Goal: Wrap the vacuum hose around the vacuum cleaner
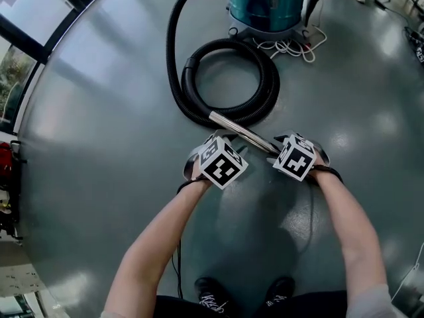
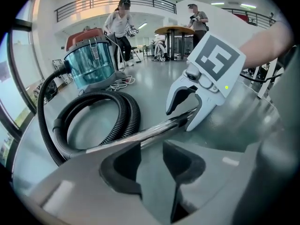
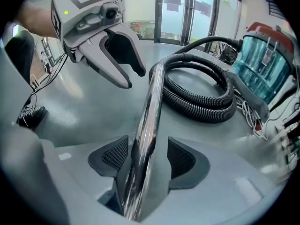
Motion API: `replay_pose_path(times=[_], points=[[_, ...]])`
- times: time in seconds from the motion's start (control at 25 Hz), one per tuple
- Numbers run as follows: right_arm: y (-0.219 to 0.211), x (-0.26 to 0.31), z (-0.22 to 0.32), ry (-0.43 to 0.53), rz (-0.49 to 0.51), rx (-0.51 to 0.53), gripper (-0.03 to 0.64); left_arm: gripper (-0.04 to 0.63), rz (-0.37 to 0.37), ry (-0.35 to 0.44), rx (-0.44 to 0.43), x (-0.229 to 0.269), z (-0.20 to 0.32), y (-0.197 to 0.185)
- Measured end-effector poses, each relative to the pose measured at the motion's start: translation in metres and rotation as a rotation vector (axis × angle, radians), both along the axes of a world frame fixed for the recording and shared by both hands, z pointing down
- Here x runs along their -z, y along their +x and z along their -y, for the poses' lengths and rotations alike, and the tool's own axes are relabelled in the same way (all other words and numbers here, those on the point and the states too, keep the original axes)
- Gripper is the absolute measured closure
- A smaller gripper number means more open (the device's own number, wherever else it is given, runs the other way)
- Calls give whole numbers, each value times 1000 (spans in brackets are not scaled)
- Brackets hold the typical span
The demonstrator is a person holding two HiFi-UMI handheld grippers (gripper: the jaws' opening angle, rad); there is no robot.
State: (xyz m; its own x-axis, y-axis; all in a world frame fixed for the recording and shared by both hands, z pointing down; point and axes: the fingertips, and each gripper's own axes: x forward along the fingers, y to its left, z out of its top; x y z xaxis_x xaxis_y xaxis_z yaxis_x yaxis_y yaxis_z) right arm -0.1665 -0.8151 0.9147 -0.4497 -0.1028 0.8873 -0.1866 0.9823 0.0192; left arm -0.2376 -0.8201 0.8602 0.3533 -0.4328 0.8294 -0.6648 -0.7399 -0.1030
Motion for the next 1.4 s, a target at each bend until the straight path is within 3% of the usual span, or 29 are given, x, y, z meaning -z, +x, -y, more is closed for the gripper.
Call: replay_pose_path(times=[0.12, 0.32, 0.44, 0.52, 0.56, 0.96, 1.12, 1.4], points=[[3, 15, -1, 1, 42, -10, 323, 581, 12, 18, 1, 10, 0, -3], [2, 56, 5, 48, 175, -69, 370, 589, -14, 26, -10, 34, -4, 0], [1, 96, 8, 73, 267, -147, 443, 589, -22, 47, -51, 58, -8, 6], [1, 126, 8, 92, 322, -190, 563, 589, -41, 61, -49, 79, -7, 10], [1, 141, 6, 94, 346, -209, 591, 589, -54, 68, -44, 91, -6, 12], [19, 293, -41, 39, 457, -406, 591, 589, -71, 157, -120, 243, -33, 19], [22, 375, -74, 34, 469, -434, 591, 589, -108, 136, -69, 313, -63, 16], [41, 496, -133, -1, 470, -498, 591, 589, -215, 66, 16, 426, -129, 47]])
